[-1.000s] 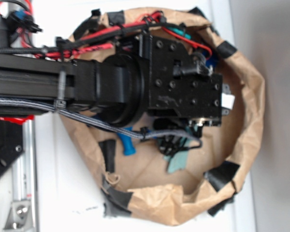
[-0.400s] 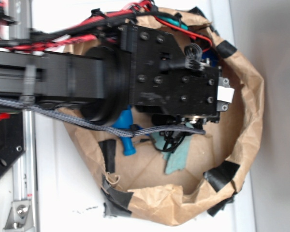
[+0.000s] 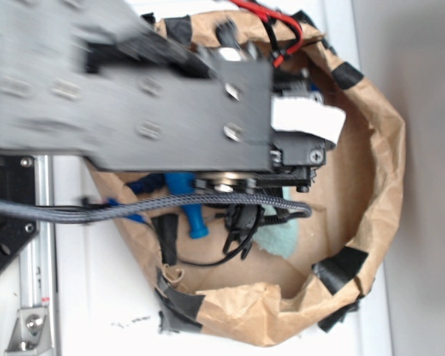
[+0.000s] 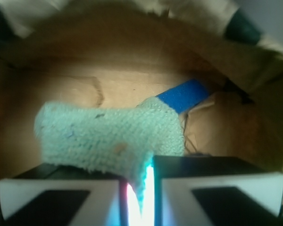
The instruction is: Grab the blue cloth.
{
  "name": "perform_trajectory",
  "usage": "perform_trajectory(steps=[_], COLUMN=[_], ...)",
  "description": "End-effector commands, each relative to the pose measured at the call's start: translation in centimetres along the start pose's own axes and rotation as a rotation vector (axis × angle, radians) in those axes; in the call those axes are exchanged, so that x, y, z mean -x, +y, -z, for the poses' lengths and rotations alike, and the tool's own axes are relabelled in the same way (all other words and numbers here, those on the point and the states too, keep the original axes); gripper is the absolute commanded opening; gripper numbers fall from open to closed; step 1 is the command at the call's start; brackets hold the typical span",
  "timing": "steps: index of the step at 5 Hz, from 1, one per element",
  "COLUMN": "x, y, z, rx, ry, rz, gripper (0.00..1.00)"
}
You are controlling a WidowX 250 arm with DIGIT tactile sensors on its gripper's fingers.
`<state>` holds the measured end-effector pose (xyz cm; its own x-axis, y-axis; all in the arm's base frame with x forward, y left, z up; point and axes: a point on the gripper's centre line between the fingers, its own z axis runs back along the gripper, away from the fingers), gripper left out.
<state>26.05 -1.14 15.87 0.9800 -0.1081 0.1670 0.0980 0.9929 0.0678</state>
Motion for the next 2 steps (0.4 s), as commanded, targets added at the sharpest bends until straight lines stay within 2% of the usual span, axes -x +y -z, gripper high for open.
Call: perform_trajectory(steps=[1,2], x=[-0.82,-0.99], y=[-0.44,-0.87], z=[-7.11,-6.55], rx=[0.126,0.089], ry=[0.034,0.043], rz=[-0.007,-0.015], gripper=[0.0,0.0])
